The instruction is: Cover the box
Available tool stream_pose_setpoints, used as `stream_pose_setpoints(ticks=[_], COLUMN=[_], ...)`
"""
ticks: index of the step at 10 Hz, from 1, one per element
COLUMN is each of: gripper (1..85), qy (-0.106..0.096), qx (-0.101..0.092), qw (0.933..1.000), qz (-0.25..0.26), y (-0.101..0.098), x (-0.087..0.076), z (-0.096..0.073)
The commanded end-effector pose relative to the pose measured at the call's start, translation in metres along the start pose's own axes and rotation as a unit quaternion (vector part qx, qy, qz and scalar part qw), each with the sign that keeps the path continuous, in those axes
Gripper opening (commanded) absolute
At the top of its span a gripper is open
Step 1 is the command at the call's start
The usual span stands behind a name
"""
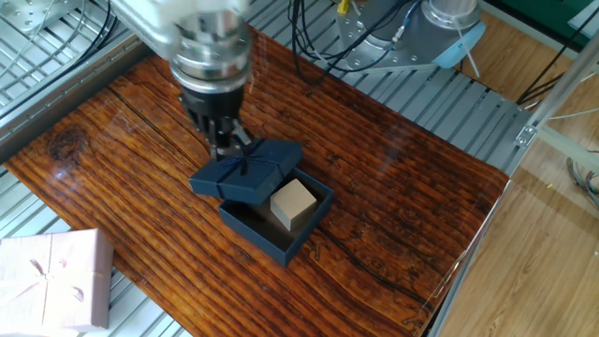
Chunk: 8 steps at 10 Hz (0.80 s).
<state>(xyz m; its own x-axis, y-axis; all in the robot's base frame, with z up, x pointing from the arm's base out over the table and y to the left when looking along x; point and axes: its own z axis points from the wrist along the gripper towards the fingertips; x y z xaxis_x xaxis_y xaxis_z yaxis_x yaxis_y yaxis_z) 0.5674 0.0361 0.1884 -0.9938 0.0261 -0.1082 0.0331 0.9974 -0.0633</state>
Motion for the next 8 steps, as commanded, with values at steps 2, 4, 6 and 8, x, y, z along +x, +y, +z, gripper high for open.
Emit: stream_pose_setpoints(ticks=[2,4,6,8], gripper=[12.0,17.7,22.7,32.0], qy=[-0.004,-0.014,-0.018,-0.018], qx=[0.007,0.006,0.013,0.014], qw=[0.9995,0.9995,0.9993,0.9991], qz=[-0.031,-0.029,-0.032,-0.037], y=[0.026,0.042,0.052,0.066], x=[0.002,-0.007,-0.004,0.005], z=[-0.002,-0.003,-0.005,0.012])
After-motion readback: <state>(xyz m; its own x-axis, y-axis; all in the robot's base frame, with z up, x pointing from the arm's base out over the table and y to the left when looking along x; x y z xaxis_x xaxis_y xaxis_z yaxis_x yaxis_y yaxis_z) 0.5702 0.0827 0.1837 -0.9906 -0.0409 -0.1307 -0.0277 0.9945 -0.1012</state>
